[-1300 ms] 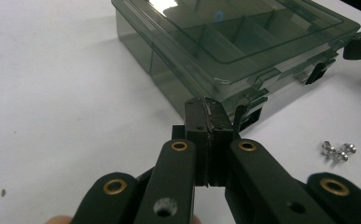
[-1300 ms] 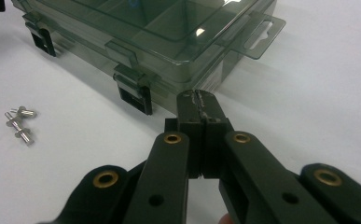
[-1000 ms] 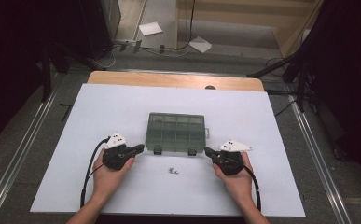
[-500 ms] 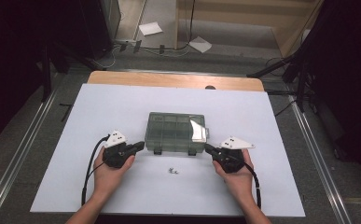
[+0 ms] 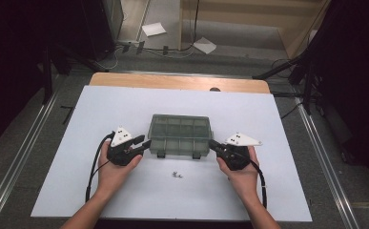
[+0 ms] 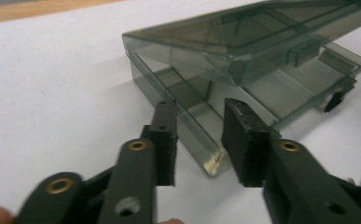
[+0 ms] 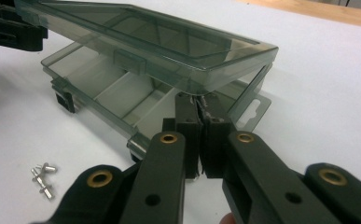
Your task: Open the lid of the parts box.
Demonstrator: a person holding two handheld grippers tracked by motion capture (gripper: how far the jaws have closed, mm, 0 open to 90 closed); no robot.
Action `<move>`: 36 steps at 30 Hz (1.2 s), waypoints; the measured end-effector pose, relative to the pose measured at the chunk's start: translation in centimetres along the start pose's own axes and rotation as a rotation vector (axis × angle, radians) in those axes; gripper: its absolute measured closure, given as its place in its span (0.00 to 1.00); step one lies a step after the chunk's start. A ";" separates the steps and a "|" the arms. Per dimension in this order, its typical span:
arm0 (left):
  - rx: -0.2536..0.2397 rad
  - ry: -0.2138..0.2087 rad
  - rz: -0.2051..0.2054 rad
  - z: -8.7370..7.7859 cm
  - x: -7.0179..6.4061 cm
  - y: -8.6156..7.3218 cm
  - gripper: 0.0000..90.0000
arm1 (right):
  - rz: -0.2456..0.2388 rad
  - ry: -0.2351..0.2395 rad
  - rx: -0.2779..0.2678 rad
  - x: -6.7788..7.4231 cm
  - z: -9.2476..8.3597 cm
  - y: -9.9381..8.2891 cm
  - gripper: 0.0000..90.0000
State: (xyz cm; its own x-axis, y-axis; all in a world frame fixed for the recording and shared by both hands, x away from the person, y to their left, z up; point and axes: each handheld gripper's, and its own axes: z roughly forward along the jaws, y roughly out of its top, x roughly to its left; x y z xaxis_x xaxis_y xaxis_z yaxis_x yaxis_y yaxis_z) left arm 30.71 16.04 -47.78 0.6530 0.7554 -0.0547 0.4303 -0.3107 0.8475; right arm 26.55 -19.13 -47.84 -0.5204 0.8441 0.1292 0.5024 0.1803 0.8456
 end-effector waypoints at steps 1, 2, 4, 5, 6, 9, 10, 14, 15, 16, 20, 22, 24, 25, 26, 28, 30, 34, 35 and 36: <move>-0.004 0.015 0.008 0.2 -0.1 0.1 0.68 | 0.004 -0.001 -0.002 0.0 0.0 0.1 0.97; -0.014 0.026 0.015 0.3 -0.2 0.3 0.66 | -0.005 -0.005 -0.005 -0.1 0.0 0.2 0.97; -0.026 0.035 0.018 0.5 -0.2 0.6 0.66 | -0.003 -0.005 -0.010 -0.1 0.0 0.4 0.96; -0.031 0.043 0.025 0.5 -0.2 0.8 0.66 | -0.005 -0.006 -0.010 -0.1 0.0 0.5 0.95; -0.037 0.046 0.028 0.5 -0.2 0.9 0.66 | 0.001 -0.007 -0.013 -0.1 0.0 0.6 0.94; -0.057 0.051 0.044 0.6 -0.2 1.4 0.66 | 0.003 -0.013 -0.017 -0.2 0.0 0.8 0.89; -0.065 0.057 0.050 0.6 -0.3 1.6 0.66 | 0.001 -0.022 -0.022 -0.2 0.0 0.9 0.87; -0.075 0.063 0.063 0.7 -0.3 2.0 0.66 | -0.001 -0.053 -0.037 -0.4 0.1 1.2 0.78; -0.076 0.065 0.066 0.8 -0.3 2.0 0.66 | -0.002 -0.054 -0.041 -0.4 0.1 1.3 0.75; -0.081 0.064 0.066 0.8 -0.2 2.1 0.66 | -0.006 -0.060 -0.050 -0.5 0.1 1.4 0.73; -0.092 0.064 0.063 0.8 0.0 2.6 0.67 | -0.016 -0.061 -0.080 -1.0 0.3 1.9 0.70; -0.104 0.069 0.065 0.8 0.1 2.9 0.67 | -0.025 -0.059 -0.090 -1.2 0.4 2.1 0.69; -0.104 0.069 0.075 0.8 0.2 3.1 0.67 | -0.037 -0.066 -0.098 -1.3 0.5 2.3 0.70; -0.112 0.067 0.069 0.9 0.2 3.2 0.71 | -0.044 -0.064 -0.106 -1.3 0.6 2.4 0.70; -0.114 0.062 0.068 0.9 0.3 3.3 0.71 | -0.047 -0.066 -0.111 -1.4 0.6 2.6 0.70; -0.121 0.058 0.069 1.0 0.3 3.6 0.71 | -0.057 -0.067 -0.117 -1.4 0.8 2.8 0.70; -0.130 0.058 0.077 1.1 0.3 3.8 0.76 | -0.068 -0.069 -0.124 -1.5 0.9 3.0 0.71; -0.140 0.062 0.075 1.3 0.5 4.2 0.79 | -0.064 -0.063 -0.134 -1.7 1.2 3.5 0.75; -0.140 0.063 0.076 1.3 0.7 4.4 0.79 | -0.061 -0.060 -0.139 -1.7 1.2 3.5 0.76; -0.144 0.067 0.072 1.4 0.7 4.4 0.81 | -0.066 -0.059 -0.147 -1.8 1.3 3.7 0.78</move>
State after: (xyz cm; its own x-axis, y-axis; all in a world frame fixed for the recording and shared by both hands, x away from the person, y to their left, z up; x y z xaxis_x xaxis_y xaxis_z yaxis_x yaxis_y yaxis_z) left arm 33.91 14.41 -44.77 0.6339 0.7724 0.0396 0.2875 -0.2829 0.9151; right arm 30.24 -19.37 -45.62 -0.5054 0.8617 0.0445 0.3604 0.1640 0.9183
